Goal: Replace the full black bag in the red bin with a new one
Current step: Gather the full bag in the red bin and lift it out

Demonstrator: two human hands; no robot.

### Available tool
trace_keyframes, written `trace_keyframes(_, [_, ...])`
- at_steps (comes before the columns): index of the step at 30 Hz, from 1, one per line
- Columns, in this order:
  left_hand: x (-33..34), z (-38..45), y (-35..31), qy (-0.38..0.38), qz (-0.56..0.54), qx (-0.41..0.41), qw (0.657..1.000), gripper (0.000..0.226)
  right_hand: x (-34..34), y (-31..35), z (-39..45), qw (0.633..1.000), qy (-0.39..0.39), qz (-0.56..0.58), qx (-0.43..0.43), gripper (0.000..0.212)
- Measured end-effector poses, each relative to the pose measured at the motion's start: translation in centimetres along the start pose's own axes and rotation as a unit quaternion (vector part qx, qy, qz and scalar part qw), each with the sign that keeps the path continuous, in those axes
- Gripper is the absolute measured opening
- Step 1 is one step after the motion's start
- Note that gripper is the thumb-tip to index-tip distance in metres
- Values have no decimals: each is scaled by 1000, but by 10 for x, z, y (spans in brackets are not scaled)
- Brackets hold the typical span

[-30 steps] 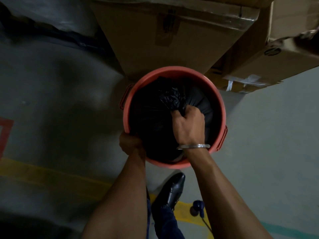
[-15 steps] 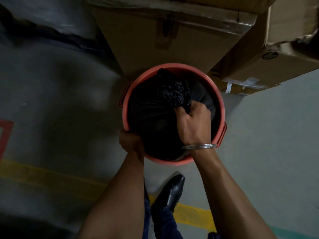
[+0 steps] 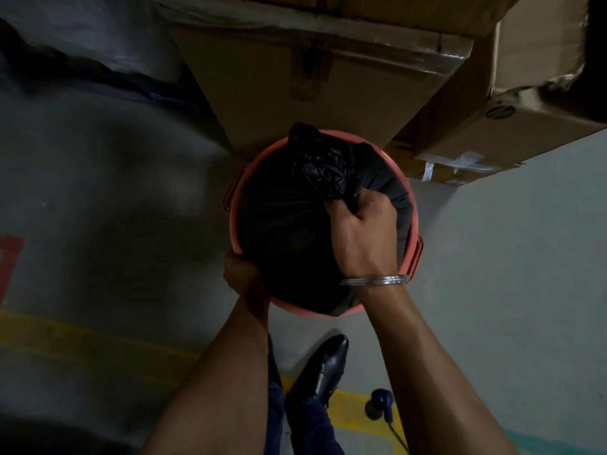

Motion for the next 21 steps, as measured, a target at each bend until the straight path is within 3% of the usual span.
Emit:
trace_keyframes(9, [-8, 4, 1, 35, -8, -6, 999, 33, -15, 6, 1, 1000, -29, 0, -6, 46])
trace_keyframes(21, [-31, -6, -21, -9, -13, 51, 999, 29, -26, 13, 2, 1000, -21, 1, 1, 49])
Point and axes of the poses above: each hand's wrist, its own z-axis towards the middle knuckle, its own x-axis out of the palm, y = z × x, the point moved 4 cm from there along z, towards the middle knuckle, and after that the axes turned 3 degrees about -y, right-handed, at the moved point
